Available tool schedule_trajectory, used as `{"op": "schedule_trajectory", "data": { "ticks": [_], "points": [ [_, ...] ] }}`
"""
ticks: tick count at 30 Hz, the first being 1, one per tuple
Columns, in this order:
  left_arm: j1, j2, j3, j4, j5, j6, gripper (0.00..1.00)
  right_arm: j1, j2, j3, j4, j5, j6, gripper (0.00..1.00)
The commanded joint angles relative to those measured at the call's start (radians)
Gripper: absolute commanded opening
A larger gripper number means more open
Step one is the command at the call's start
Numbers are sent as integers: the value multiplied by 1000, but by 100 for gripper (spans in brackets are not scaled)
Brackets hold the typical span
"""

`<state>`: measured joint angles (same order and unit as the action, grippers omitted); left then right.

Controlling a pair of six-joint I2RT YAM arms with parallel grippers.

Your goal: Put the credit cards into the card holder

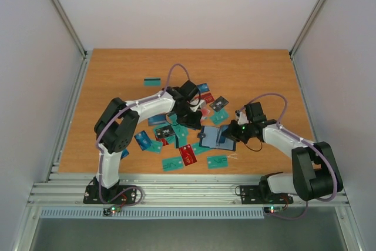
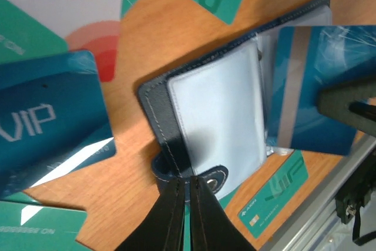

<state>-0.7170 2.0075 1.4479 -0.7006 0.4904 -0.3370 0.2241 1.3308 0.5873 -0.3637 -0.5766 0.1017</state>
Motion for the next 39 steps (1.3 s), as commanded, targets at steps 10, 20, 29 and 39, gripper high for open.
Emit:
{"op": "schedule_trajectory", "data": {
  "ticks": [10,20,29,39],
  "points": [
    [-15,78,-5,71,97,11,5,1,-79,-192,325,65,66,1],
    [-14,122,-14,59,45,21,5,1,-76,-191,375,44,77,1],
    [-14,130,-11,53,43,21,4,1,-18,-216,468,15,99,1],
    [-14,143,-6,53,45,17,4,3,9,-252,555,-66,156,1]
  ]
}}
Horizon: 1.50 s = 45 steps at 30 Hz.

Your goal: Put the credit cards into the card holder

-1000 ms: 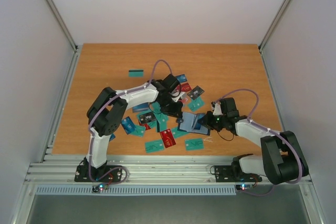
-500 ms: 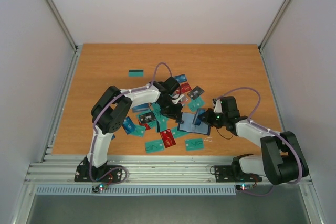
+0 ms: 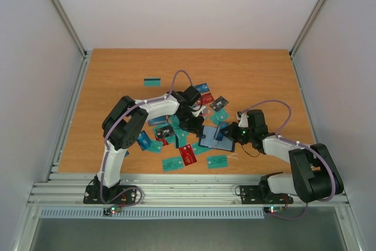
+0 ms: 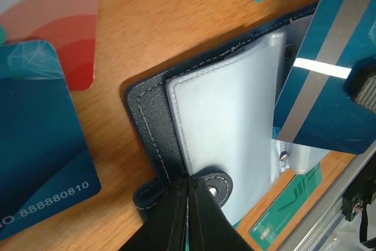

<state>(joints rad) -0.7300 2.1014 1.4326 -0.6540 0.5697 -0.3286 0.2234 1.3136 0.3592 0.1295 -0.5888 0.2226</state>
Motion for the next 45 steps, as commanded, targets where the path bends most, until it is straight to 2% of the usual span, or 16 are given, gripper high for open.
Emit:
{"op": "schedule_trajectory", "data": {
  "ticks": [1,11,26,39,45],
  "points": [
    [-2,49,11,7,-34,7,4,4,32,-29,75,-63,43,1],
    [-3,58,17,9,-39,0,4,4,13,-57,97,-77,126,1],
    [-2,68,21,-7,-42,8,4,14,112,-132,329,-99,297,1],
    [-3,72,25,-16,-44,16,4,106,111,-130,305,-48,281,1],
    [-2,72,27,-22,-40,21,4,121,180,-119,337,-59,263,1]
  ]
}}
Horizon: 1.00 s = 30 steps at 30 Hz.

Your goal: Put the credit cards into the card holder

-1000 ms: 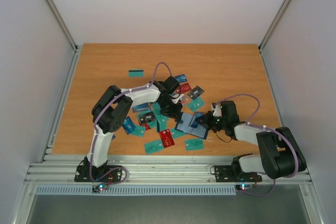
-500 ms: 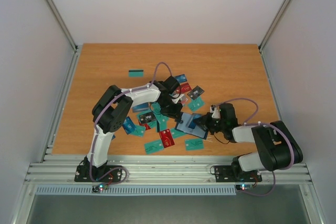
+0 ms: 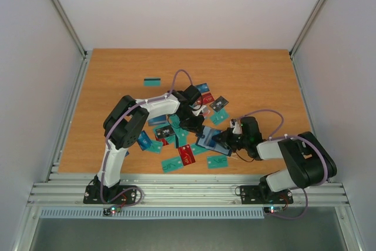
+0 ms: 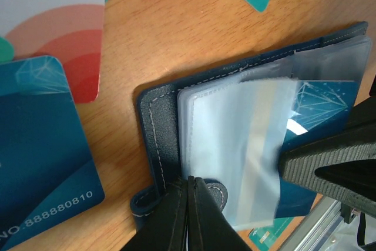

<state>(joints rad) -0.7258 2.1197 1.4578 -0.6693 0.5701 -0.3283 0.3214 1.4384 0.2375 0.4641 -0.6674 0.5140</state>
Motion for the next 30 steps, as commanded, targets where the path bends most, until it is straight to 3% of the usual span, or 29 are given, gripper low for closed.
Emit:
{"op": "schedule_trajectory", "data": {
  "ticks": [1,9,17,30],
  "points": [
    [-7,54,2,-7,-40,22,4,30,71,3,21,18,-25,1],
    [-6,53,6,-21,-45,33,4,62,127,11,79,5,-3,4],
    [-6,52,9,-21,-47,34,4,62,-45,129,-388,80,-144,26],
    [-5,66,36,-26,-49,28,4,62,-122,267,-728,100,-231,45]
  ]
}}
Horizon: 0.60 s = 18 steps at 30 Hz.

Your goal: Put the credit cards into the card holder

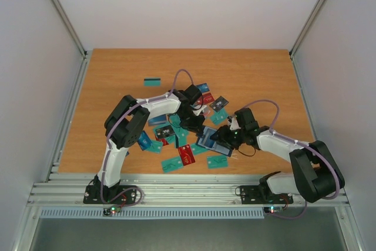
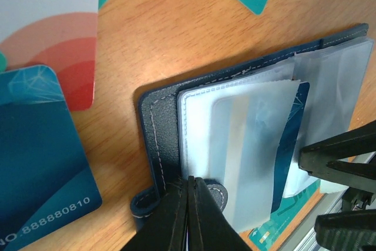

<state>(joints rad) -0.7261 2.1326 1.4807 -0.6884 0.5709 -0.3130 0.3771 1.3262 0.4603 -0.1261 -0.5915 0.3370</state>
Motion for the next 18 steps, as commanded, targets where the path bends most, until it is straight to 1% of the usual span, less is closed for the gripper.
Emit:
{"op": "schedule_trajectory", "data": {
  "ticks": [1,3,5,11,18],
  "points": [
    [-5,53,14,-7,-51,13,4,6,-3,53,-139,23,-56,45],
    [-5,51,18,-8,-51,13,4,6,24,73,-143,21,-65,49],
    [-5,48,21,-9,-52,12,3,6,56,95,-155,24,-73,50],
    [-5,29,24,-12,-46,9,4,9,137,151,-167,36,-93,50],
    [7,-51,55,-51,-46,-6,5,22,202,215,-241,74,-126,49]
  ]
}}
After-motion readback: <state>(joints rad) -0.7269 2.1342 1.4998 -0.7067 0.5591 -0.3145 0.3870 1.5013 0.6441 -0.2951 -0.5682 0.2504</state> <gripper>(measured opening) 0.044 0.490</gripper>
